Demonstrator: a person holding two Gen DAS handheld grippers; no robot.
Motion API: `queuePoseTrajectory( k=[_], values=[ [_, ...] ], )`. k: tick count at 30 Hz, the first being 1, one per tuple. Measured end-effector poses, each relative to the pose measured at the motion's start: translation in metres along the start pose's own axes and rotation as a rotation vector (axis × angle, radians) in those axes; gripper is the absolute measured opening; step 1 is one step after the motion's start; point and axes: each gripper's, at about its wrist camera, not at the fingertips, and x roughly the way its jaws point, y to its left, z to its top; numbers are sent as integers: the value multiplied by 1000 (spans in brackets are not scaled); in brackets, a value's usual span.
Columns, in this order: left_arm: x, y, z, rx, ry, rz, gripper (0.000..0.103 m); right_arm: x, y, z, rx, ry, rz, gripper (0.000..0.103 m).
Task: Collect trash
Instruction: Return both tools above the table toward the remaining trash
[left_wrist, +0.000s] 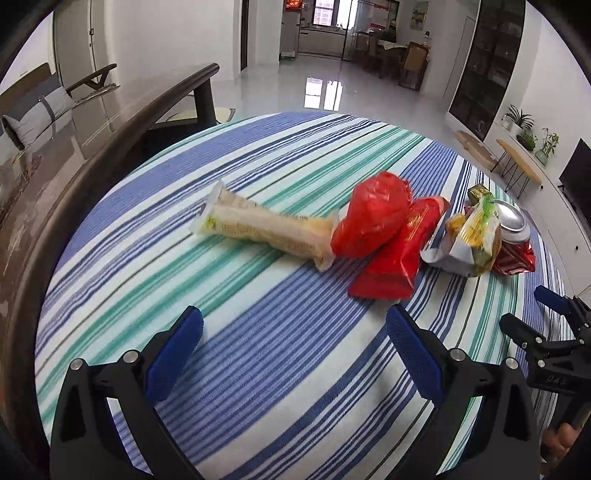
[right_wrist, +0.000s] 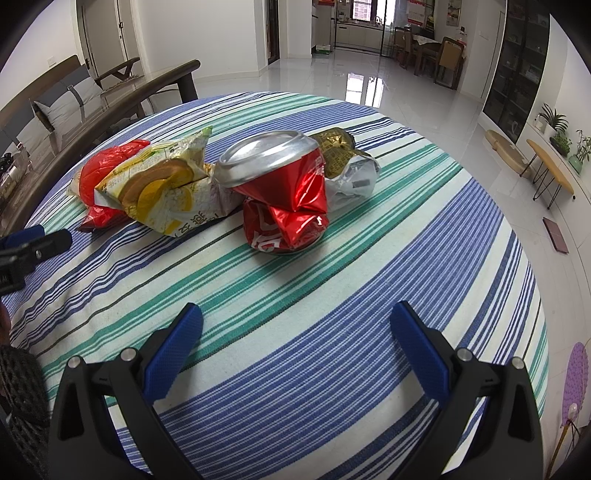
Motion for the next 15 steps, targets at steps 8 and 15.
queuePoseTrajectory(
  k=[8,15],
  values=[
    [2,-11,3,-3,22,-53,98,0,-1,1,-1,0,0,98],
    [0,-27,0,102,14,-39,98,-1,-4,5,-12,3,10,98]
  ],
)
